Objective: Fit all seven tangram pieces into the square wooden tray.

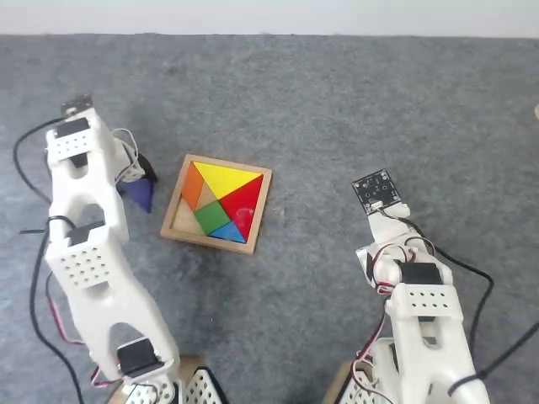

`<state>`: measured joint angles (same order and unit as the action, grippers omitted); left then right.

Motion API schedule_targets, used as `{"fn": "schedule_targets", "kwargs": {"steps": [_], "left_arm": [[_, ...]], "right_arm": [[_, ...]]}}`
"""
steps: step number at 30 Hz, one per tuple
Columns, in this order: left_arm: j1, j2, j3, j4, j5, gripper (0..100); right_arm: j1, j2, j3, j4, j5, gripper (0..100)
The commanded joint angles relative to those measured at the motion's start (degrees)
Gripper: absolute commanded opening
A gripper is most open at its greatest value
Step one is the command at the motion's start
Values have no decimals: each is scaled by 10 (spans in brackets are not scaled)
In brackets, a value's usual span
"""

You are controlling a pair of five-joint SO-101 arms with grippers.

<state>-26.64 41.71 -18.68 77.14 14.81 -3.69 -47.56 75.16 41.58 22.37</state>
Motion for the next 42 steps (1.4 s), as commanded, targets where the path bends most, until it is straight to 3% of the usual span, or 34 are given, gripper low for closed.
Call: {"fn": "schedule_targets", "kwargs": {"steps": [1,8,16,26,35,42], "left_arm": [[-2,-7,-20,10,37,265],[47,2,-46,110,60,265],[26,66,-141,148,248,261],[10,166,-308,234,332,261],[-55,178,-367,233,337,261],[-28,178,-365,234,296,261]], "right_arm": [[-4,-17,-3,-8,4,8],[-4,-17,-3,-8,4,8],[-3,-17,-3,-8,4,8],[-3,-17,-3,-8,4,8],[-5,-17,-3,-8,4,8],[-5,-17,-3,-8,4,8]]}}
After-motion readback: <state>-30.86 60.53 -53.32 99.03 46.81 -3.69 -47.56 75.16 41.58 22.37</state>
